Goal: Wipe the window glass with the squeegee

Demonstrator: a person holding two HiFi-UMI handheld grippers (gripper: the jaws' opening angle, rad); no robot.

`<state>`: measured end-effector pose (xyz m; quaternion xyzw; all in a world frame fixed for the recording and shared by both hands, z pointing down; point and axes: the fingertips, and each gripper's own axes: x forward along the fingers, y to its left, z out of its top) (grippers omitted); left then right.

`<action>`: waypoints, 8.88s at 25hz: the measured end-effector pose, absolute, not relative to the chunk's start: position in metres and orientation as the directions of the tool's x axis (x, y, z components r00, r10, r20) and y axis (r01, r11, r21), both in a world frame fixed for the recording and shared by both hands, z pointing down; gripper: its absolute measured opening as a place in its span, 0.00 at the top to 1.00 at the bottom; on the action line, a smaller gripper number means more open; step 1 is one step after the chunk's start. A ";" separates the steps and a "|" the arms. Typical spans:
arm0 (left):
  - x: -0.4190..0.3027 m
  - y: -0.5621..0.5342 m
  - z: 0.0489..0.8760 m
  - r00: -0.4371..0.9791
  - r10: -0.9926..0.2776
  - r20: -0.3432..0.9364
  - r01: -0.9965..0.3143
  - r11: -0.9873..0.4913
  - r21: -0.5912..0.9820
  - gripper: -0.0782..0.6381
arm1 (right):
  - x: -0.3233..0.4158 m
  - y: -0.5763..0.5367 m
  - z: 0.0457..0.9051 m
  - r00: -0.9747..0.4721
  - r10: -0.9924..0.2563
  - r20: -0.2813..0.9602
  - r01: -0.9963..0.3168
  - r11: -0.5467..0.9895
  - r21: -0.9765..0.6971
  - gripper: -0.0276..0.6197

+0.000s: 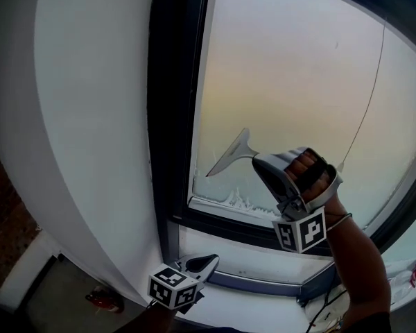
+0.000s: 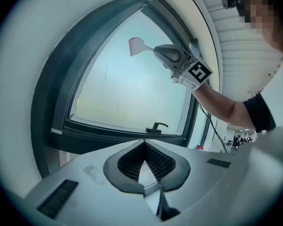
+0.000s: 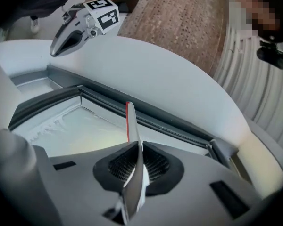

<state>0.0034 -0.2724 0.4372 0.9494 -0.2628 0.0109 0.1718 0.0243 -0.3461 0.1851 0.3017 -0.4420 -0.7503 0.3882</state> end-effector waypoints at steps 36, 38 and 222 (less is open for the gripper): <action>0.002 -0.276 0.463 0.865 -0.475 0.160 -0.500 -0.797 0.339 0.89 | 0.053 -0.367 0.144 -0.525 -0.809 -0.266 0.579 -0.568 0.585 0.92; 0.011 -0.272 0.463 0.873 -0.454 0.178 -0.487 -0.807 0.334 0.89 | 0.070 -0.359 0.144 -0.492 -0.827 -0.272 0.589 -0.546 0.596 0.92; -0.042 0.041 0.489 0.930 -0.336 0.148 -0.366 -0.823 0.434 0.89 | 0.122 0.123 0.485 -0.326 -0.945 -0.043 -0.693 0.269 -0.669 0.92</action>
